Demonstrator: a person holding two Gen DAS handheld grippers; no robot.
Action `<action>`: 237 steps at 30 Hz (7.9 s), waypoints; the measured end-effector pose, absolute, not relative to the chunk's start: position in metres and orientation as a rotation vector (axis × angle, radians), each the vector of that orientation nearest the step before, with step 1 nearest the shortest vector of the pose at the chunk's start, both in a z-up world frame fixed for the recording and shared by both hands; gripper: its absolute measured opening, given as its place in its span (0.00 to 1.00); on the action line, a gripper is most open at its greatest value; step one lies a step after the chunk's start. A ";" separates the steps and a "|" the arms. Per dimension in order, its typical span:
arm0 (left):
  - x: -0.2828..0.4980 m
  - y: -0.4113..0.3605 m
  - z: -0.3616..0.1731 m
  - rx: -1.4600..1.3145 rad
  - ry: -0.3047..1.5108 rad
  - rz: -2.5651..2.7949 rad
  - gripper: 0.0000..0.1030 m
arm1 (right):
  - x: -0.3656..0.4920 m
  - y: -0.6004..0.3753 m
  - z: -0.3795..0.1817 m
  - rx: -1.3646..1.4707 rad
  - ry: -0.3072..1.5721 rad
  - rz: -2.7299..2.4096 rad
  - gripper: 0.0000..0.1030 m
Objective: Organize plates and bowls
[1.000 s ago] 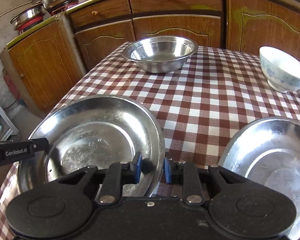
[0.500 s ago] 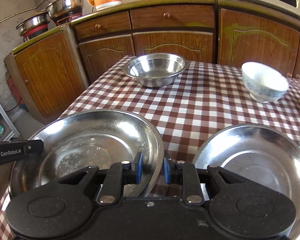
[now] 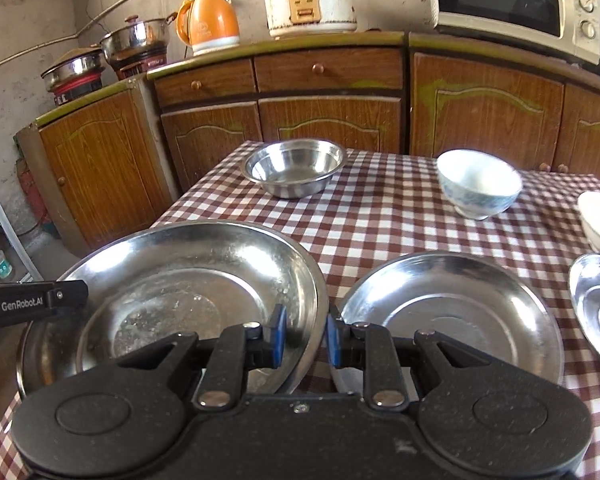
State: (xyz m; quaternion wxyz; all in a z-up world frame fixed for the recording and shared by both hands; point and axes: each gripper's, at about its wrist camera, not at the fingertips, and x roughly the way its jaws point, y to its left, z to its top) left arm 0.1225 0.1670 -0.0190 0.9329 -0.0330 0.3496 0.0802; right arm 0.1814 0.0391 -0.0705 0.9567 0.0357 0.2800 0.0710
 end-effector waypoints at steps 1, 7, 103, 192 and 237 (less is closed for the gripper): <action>0.120 0.165 -0.017 -0.067 0.713 0.164 0.17 | 0.178 0.037 -0.068 0.072 0.564 0.144 0.26; 0.104 0.155 -0.008 -0.070 0.701 0.153 0.17 | 0.157 0.027 -0.057 0.082 0.540 0.138 0.26; 0.031 -0.033 -0.089 0.092 0.837 -0.210 0.17 | -0.003 -0.168 -0.137 0.198 0.647 -0.195 0.23; 0.069 0.013 -0.024 -0.020 0.760 -0.071 0.68 | 0.048 -0.128 -0.072 0.150 0.529 -0.049 0.66; 0.086 0.002 -0.031 -0.002 0.774 -0.077 0.71 | 0.081 -0.130 -0.079 0.173 0.550 -0.025 0.68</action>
